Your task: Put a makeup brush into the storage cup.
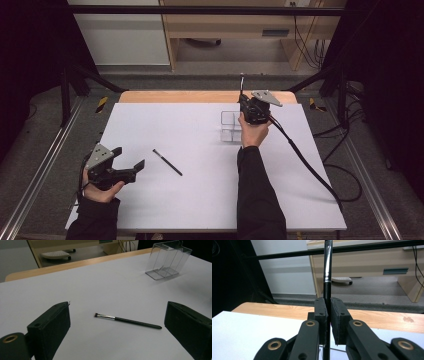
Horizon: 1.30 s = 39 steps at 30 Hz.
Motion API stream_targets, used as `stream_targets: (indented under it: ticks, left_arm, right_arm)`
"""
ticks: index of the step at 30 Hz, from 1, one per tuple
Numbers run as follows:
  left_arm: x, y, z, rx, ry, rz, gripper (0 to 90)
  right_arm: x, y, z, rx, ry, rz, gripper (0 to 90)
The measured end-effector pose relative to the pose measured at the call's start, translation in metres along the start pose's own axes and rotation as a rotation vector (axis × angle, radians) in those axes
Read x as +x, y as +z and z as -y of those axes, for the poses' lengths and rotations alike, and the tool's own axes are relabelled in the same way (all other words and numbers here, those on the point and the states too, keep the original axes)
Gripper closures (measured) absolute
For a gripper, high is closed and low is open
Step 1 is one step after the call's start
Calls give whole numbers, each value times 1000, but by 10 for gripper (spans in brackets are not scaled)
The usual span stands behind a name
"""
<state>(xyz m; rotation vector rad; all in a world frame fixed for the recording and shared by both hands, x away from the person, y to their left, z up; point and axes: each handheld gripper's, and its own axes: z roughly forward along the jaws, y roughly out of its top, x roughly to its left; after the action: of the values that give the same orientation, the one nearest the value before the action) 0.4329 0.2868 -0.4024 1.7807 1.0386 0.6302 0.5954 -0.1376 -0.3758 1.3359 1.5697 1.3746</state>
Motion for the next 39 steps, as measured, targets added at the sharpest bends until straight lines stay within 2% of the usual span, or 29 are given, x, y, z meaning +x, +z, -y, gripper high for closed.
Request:
stream_targets:
  ticks: [7,23,39]
  left_arm:
    - [0,0,0,-1,-2,-1,57]
    - [-1,1,0,0,1,2,57]
    - [-2,1,0,3,3,2,57]
  right_arm:
    - [-6,3,8,12,22,2,842]
    - [-7,5,28,54,12,4,842]
    - [-6,2,48,104,-29,9,841]
